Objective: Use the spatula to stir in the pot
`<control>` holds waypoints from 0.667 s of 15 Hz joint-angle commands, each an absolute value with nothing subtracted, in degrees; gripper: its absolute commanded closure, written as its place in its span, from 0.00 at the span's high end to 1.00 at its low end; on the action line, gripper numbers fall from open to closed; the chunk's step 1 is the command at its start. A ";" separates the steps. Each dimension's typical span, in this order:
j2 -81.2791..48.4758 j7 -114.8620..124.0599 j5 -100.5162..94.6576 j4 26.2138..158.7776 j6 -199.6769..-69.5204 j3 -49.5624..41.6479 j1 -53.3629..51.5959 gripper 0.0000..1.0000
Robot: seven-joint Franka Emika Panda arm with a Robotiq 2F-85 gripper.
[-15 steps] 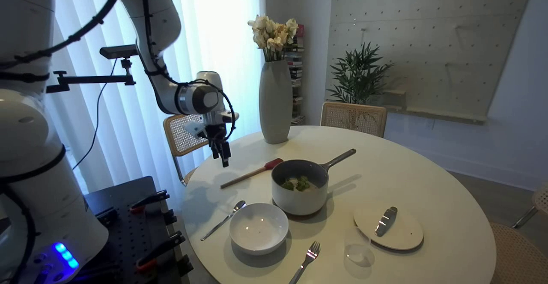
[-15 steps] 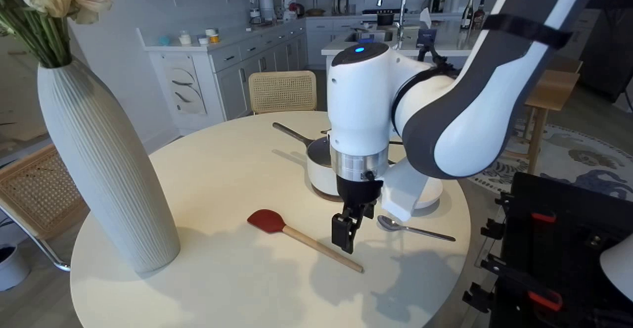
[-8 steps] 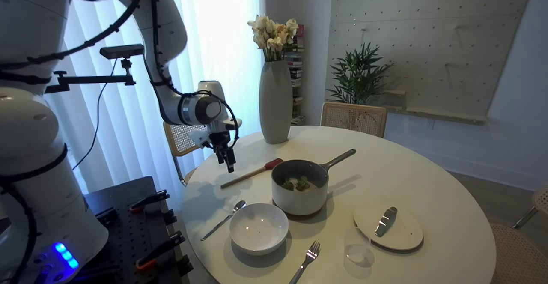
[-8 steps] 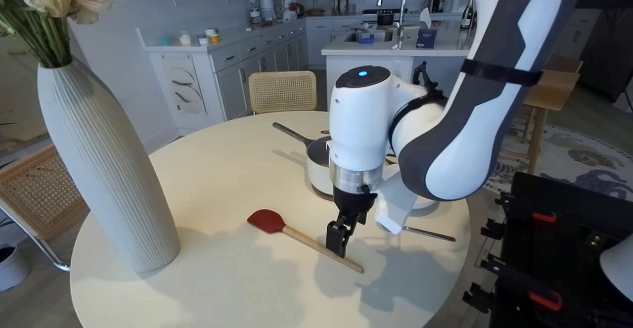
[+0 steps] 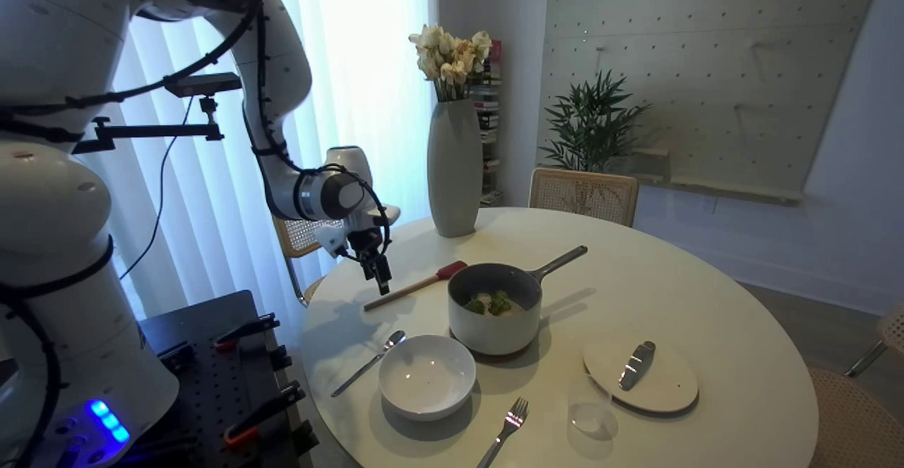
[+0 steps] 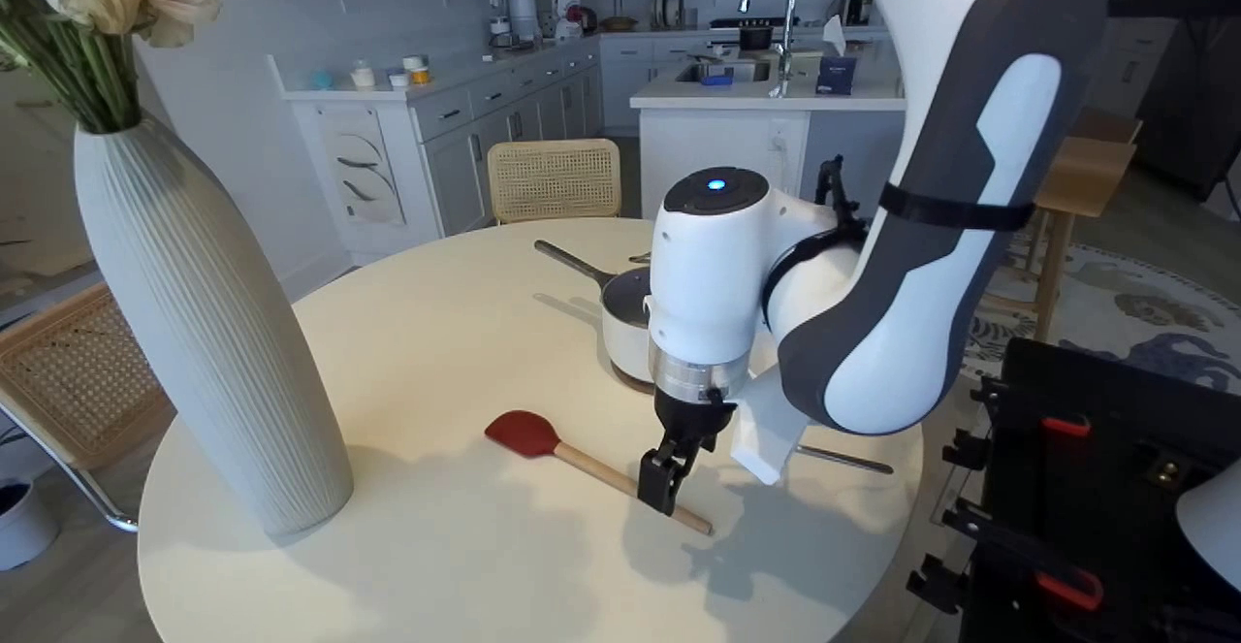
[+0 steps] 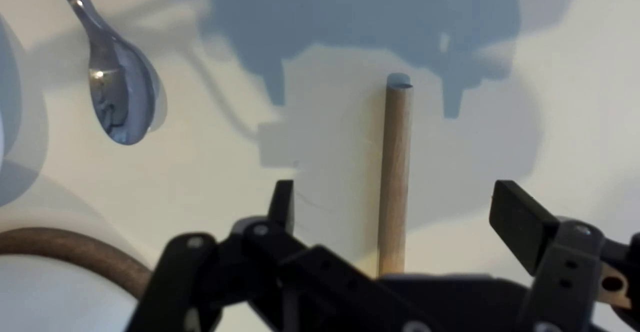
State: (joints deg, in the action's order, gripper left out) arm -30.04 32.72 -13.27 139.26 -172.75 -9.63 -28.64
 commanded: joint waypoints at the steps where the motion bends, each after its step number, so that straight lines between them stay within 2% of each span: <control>1: -33.02 30.58 -9.28 137.87 -175.73 -11.28 -30.73 1.00; 10: -37.98 23.00 1.73 135.71 -179.37 -6.90 -27.55 1.00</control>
State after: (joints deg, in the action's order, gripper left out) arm -36.47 25.76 -0.98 137.01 -178.14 -8.32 -28.82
